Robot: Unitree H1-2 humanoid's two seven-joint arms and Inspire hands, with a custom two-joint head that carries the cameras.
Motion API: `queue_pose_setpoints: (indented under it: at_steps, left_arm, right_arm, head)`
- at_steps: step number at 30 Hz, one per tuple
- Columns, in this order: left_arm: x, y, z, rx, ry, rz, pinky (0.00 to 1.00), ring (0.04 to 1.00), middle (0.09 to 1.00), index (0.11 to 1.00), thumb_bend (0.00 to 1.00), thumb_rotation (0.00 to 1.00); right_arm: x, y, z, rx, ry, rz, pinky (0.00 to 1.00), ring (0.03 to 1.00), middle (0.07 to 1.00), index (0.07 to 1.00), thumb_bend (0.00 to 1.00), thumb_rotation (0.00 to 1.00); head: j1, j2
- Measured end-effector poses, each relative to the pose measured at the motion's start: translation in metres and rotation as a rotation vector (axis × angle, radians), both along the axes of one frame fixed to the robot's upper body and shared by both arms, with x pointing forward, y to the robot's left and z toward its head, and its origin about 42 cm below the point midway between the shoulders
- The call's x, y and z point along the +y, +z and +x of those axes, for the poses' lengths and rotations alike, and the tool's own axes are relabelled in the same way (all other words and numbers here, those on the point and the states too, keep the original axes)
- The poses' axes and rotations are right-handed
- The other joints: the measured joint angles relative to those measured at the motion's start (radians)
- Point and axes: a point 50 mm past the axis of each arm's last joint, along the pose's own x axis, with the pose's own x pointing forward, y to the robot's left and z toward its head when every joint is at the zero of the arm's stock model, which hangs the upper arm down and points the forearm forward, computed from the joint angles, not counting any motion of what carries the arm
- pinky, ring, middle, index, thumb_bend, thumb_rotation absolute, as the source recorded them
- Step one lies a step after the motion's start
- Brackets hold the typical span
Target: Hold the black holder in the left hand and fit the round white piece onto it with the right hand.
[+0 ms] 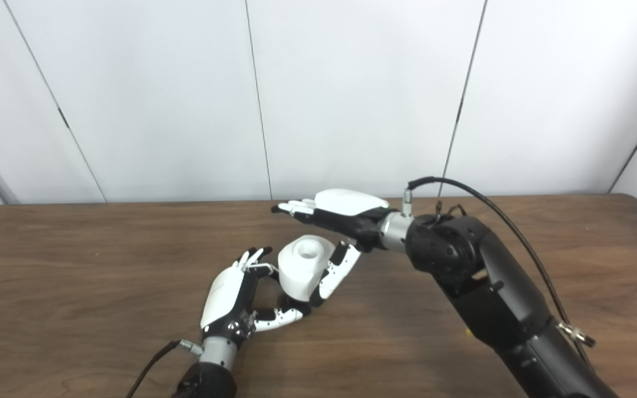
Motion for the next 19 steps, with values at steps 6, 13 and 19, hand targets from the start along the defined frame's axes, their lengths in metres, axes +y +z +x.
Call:
queue_pose_setpoints:
  at_steps: [6,13,19]
  left_arm:
    - [0.001,0.000,0.002,0.005,-0.003,-0.014,1.00,1.000,0.935,0.480,0.52,0.05]
    - [0.004,-0.001,0.004,0.007,-0.010,-0.023,1.00,1.000,0.936,0.480,0.52,0.05]
    - [0.008,-0.002,0.005,0.011,-0.014,-0.012,1.00,1.000,0.936,0.480,0.52,0.05]
  right_arm:
    - [-0.029,0.010,-0.007,-0.017,-0.054,0.141,1.00,1.000,1.000,1.000,1.00,0.44]
    - [-0.084,-0.018,-0.040,-0.017,-0.235,0.370,1.00,1.000,1.000,1.000,1.00,0.53]
    - [-0.122,-0.048,-0.077,-0.013,-0.387,0.477,0.97,1.000,1.000,1.000,1.00,0.53]
  head:
    - [-0.011,-0.008]
    - [-0.020,-0.017]
    - [-0.028,-0.023]
